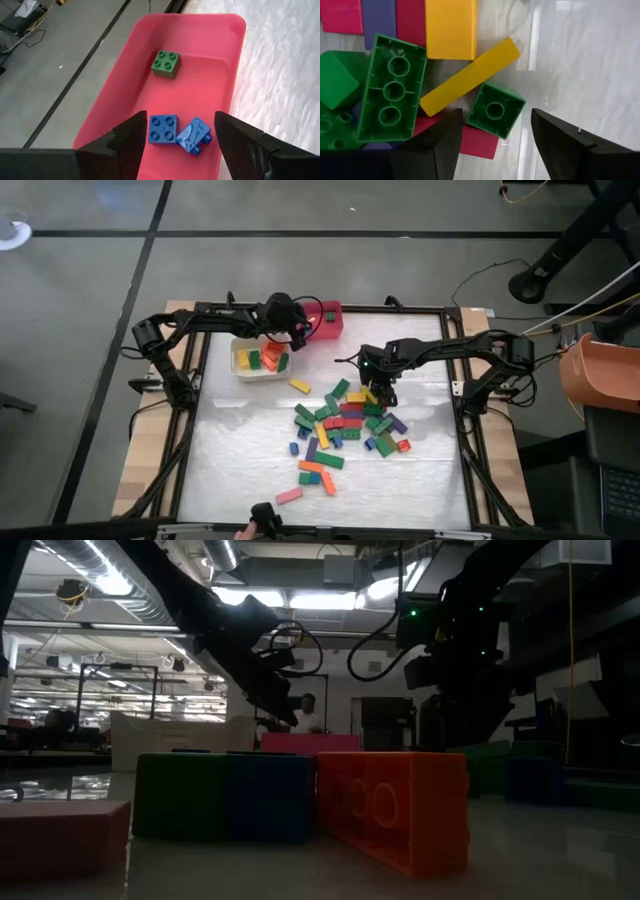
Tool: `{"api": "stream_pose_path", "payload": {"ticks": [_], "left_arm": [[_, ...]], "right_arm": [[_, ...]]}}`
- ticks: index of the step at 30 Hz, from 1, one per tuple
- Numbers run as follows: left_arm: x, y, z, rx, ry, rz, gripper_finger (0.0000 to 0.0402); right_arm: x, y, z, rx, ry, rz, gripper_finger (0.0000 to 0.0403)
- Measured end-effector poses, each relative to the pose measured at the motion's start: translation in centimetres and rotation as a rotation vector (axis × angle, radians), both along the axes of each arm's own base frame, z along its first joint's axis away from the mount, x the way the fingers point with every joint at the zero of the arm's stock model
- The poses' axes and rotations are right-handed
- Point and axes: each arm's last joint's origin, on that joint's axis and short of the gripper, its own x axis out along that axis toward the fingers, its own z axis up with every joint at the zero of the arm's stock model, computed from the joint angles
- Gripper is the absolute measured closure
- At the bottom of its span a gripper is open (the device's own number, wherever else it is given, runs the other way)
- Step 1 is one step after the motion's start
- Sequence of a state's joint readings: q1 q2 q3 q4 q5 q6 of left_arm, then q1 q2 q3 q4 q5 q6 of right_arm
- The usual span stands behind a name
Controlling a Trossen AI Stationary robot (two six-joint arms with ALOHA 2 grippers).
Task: Sort blocks by size
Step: Put the small green game piece into the red bin
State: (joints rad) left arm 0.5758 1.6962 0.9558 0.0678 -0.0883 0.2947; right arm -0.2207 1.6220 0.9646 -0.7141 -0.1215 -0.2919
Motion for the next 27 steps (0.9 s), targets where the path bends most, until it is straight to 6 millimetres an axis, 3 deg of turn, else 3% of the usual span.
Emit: {"api": "stream_pose_path", "payload": {"ticks": [15, 23, 27], "left_arm": [[0.0, 0.0, 0.0, -0.004, 0.006, 0.000, 0.0184], [0.5, -0.9, 0.2, 0.007, 0.005, -0.036, 0.0184], [0.7, -1.9, 1.2, 0.031, -0.006, -0.075, 0.0184]], "right_arm": [[0.8, -0.3, -1.9, -0.026, 0.041, -0.006, 0.0176], [1.1, -0.6, -1.9, -0.087, 0.022, 0.020, 0.0272], [2.2, -1.1, -0.4, -0.179, -0.022, 0.078, 0.0272]]}}
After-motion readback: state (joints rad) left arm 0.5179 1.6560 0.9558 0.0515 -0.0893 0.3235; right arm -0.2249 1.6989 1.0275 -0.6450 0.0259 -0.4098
